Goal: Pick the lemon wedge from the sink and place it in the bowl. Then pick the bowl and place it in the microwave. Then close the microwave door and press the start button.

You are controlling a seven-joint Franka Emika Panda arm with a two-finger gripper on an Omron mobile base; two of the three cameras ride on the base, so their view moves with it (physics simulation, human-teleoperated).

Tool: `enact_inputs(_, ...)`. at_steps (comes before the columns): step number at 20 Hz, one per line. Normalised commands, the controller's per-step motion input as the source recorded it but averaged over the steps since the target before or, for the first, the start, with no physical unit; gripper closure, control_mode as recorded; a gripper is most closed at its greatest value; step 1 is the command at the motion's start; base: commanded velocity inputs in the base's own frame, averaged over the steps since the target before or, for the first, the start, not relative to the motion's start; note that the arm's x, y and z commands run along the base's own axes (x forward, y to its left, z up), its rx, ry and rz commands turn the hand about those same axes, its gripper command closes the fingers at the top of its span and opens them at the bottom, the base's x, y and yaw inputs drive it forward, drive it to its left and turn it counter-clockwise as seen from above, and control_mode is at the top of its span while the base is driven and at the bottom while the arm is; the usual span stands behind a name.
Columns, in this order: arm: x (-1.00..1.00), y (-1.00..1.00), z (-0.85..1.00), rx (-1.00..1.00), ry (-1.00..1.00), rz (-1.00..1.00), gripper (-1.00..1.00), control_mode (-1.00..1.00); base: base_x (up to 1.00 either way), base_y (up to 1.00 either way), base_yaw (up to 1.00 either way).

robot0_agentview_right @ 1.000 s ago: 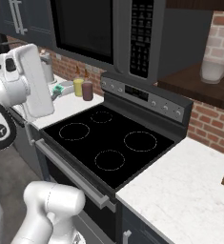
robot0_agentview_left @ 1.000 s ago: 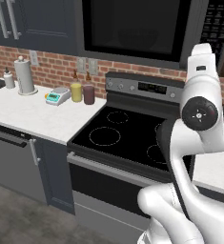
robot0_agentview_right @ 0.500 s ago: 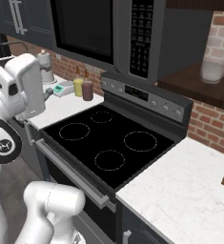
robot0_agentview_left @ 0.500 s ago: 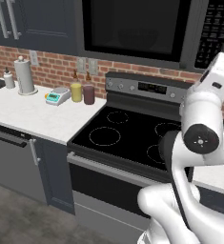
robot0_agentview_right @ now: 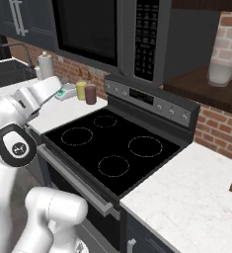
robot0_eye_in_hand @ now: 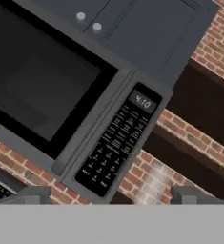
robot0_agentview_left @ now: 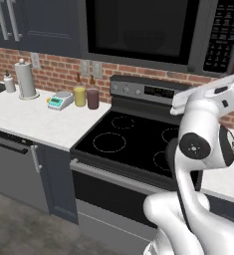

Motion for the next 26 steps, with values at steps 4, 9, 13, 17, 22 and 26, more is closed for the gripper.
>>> enact_inputs(4,0.02,0.0,0.0,0.62,-0.3,0.1,-1.0,-1.0,0.0,0.0,0.0)
enact_inputs(9,0.0,-0.01,0.0,0.4,-0.32,0.03,-1.0,-1.0,0.0,0.0,0.0)
enact_inputs(13,0.17,-0.1,0.0,0.19,-0.04,0.0,-1.0,-1.0,0.0,0.0,0.0)
enact_inputs(17,0.38,-0.22,0.0,0.11,0.03,0.0,-1.0,-1.0,0.0,0.0,0.0)
enact_inputs(22,0.48,-0.3,-0.01,0.09,0.04,0.0,-1.0,-1.0,0.0,0.0,0.0)
enact_inputs(26,0.65,-0.16,-0.22,0.17,0.07,0.0,-1.0,-1.0,0.0,0.0,0.0)
